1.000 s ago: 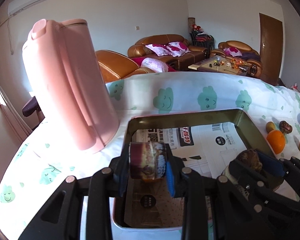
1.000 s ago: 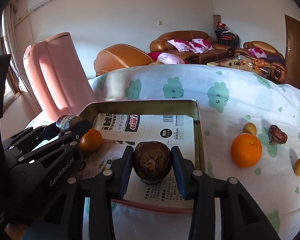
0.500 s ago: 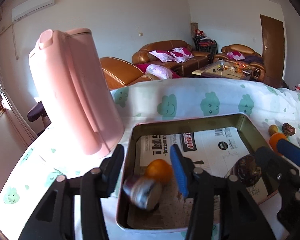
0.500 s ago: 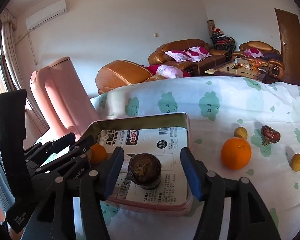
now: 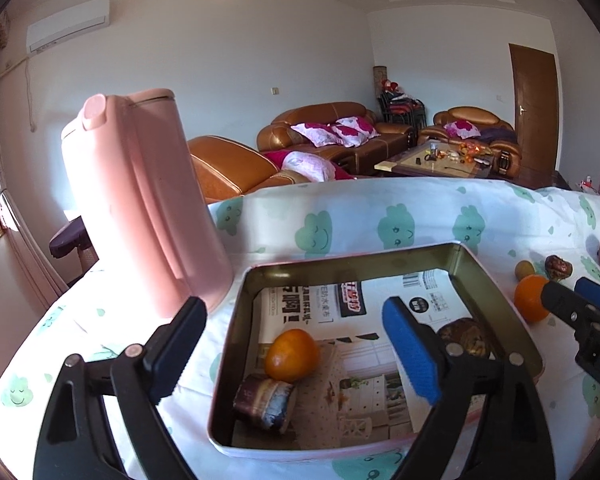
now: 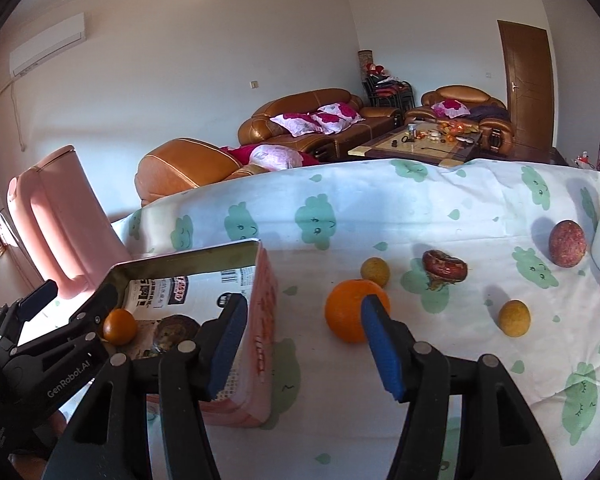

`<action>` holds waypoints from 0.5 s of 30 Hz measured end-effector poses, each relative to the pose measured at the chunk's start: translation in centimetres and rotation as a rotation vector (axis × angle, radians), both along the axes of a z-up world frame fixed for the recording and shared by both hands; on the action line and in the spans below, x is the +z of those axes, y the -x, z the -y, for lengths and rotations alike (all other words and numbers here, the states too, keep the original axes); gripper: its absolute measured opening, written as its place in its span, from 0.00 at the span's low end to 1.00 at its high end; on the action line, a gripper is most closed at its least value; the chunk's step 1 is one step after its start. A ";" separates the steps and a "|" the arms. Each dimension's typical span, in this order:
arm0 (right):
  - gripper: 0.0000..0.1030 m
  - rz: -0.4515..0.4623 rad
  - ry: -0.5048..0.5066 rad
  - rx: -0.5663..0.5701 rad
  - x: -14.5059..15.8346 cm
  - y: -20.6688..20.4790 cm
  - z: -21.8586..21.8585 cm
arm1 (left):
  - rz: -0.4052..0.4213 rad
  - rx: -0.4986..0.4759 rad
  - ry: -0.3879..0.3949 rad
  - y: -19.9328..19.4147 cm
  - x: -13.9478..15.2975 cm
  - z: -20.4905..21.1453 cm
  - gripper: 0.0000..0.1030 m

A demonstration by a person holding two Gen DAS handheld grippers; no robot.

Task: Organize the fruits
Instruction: 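Lower the jar and brown fruit into the tin and open both tools, then withdraw both tools from the tin toward the remaining fruits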

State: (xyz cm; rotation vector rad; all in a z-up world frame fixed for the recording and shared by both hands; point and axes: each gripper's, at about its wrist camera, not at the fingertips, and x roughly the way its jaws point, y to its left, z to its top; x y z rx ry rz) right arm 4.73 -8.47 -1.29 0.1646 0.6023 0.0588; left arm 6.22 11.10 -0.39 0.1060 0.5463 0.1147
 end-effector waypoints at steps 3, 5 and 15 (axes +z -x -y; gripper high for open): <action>0.59 -0.014 0.005 -0.019 -0.3 0.2 1.0 | -0.023 -0.022 0.025 0.0 -0.3 0.5 0.90; 0.59 -0.018 0.010 -0.029 -0.3 0.3 1.6 | -0.027 -0.025 0.024 0.1 -0.5 0.8 0.90; 0.59 -0.022 0.051 -0.056 -0.3 1.7 4.2 | -0.030 -0.015 0.004 0.6 -0.8 2.3 0.90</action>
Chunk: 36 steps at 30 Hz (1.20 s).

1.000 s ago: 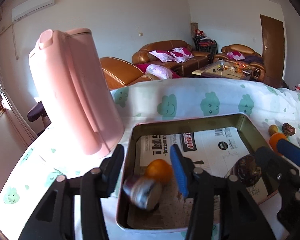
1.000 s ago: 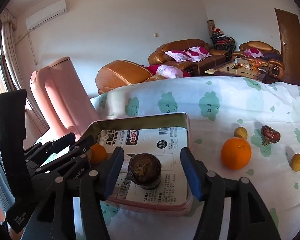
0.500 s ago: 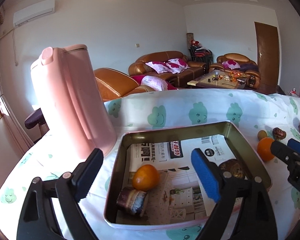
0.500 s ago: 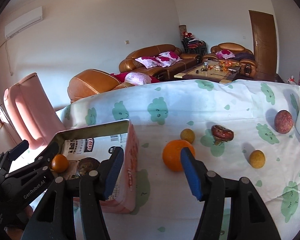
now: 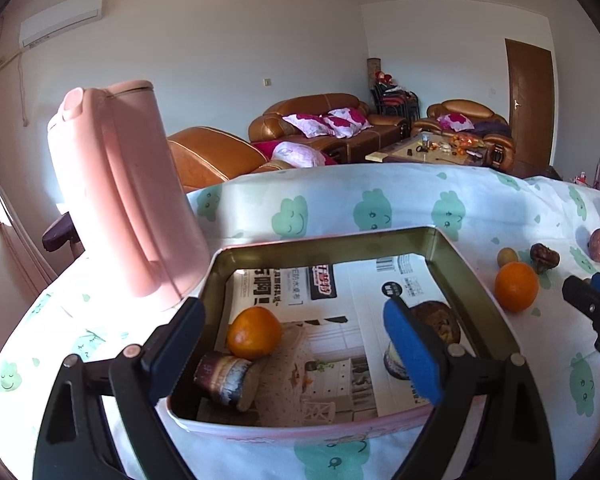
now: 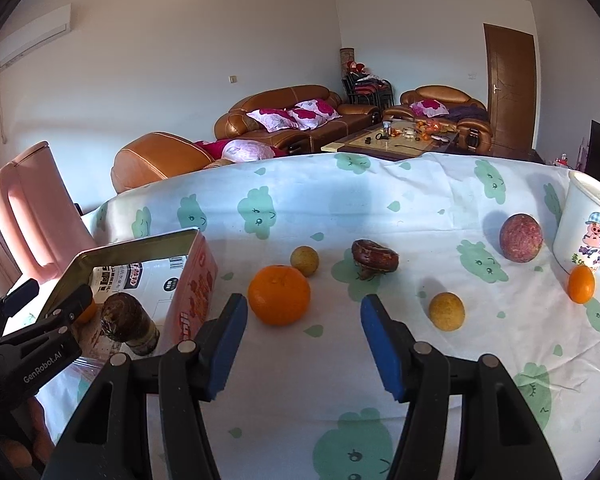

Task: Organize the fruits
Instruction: 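Withdraw both tools from the tin toward the remaining fruits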

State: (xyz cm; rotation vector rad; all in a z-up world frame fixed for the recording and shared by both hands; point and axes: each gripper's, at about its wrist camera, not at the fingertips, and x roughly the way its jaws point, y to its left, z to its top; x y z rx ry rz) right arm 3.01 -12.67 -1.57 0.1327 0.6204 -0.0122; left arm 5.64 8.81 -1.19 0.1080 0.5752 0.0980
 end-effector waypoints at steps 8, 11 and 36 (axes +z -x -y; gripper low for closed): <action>0.59 -0.007 0.019 -0.037 0.1 1.0 3.1 | -0.007 -0.032 -0.010 0.5 0.0 2.3 0.90; 0.59 -0.006 0.020 -0.057 0.1 1.5 4.6 | -0.015 -0.053 -0.004 0.6 0.0 3.4 0.90; 0.59 -0.106 -0.012 -0.301 -0.8 7.0 21.3 | -0.148 -0.358 0.038 0.6 -0.5 16.7 0.73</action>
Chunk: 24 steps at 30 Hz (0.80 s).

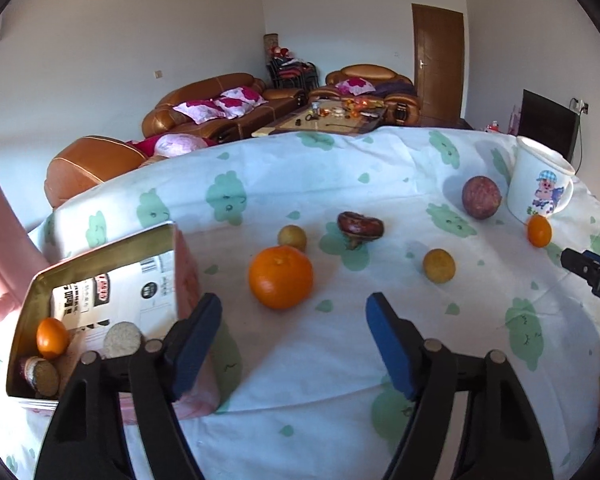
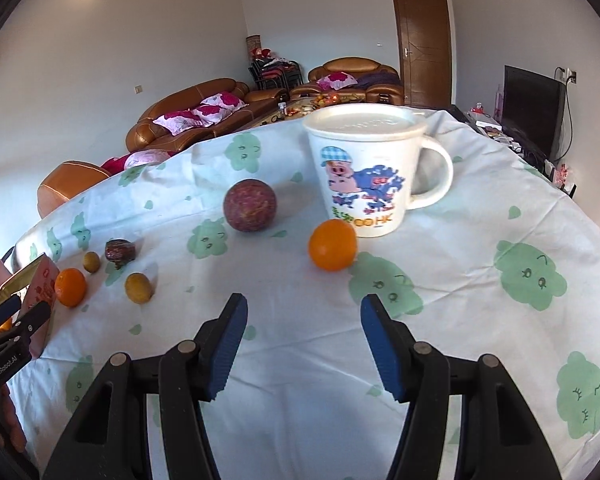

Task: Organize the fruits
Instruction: 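Withdraw both tools from the tin toward the remaining fruits, then grasp the small yellow fruit with the left tool while the right tool grasps the small orange by the mug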

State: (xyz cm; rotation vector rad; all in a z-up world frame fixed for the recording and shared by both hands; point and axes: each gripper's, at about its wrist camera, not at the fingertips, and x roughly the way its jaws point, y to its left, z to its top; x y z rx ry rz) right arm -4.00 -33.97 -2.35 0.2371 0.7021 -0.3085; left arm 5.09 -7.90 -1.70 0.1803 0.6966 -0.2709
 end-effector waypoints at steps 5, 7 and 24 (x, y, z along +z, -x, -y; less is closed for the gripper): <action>0.59 -0.022 -0.024 -0.012 0.1 -1.3 2.2 | 0.010 -0.026 -0.003 -0.3 0.3 2.5 0.73; 0.59 -0.037 -0.027 -0.017 0.0 -2.5 2.8 | 0.008 -0.040 0.000 -0.5 0.5 3.6 0.70; 0.36 -0.151 -0.010 -0.035 -1.8 -7.5 3.3 | -0.088 -0.100 -0.016 -3.2 -1.7 10.3 0.57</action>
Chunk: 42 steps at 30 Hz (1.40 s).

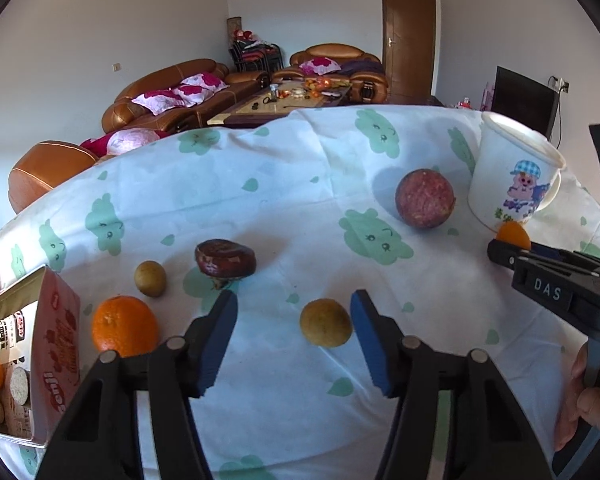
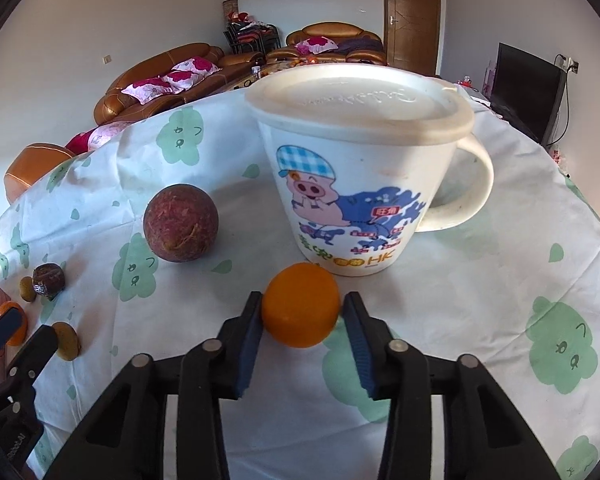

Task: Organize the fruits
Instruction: 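Grasp the small yellow fruit with the left tool while the right tool grasps the small orange by the mug, then carry the yellow fruit and small orange into the tin and open both tools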

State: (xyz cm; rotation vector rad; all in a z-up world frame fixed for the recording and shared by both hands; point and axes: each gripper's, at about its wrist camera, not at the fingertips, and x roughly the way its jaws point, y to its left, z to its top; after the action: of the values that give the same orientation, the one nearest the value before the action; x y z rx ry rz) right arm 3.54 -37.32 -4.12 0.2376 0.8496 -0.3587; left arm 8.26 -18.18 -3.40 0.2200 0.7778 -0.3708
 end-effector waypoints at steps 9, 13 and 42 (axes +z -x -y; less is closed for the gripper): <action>0.36 0.109 -0.011 -0.004 1.4 2.9 -0.8 | -0.088 -0.010 0.005 -1.7 -1.1 1.4 0.36; 0.36 0.123 -0.009 0.006 1.5 3.2 -1.2 | -0.084 -0.020 -0.009 -1.6 -1.2 2.1 0.29; 0.36 0.248 0.051 0.178 3.7 5.2 -11.1 | 0.116 -0.086 0.286 4.6 5.8 -12.8 0.27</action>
State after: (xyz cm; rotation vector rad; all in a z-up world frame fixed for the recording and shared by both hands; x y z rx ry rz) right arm -1.64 -26.21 -0.46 0.1543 0.6106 -0.1795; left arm 3.64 -5.42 2.38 0.0062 0.5941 -0.5403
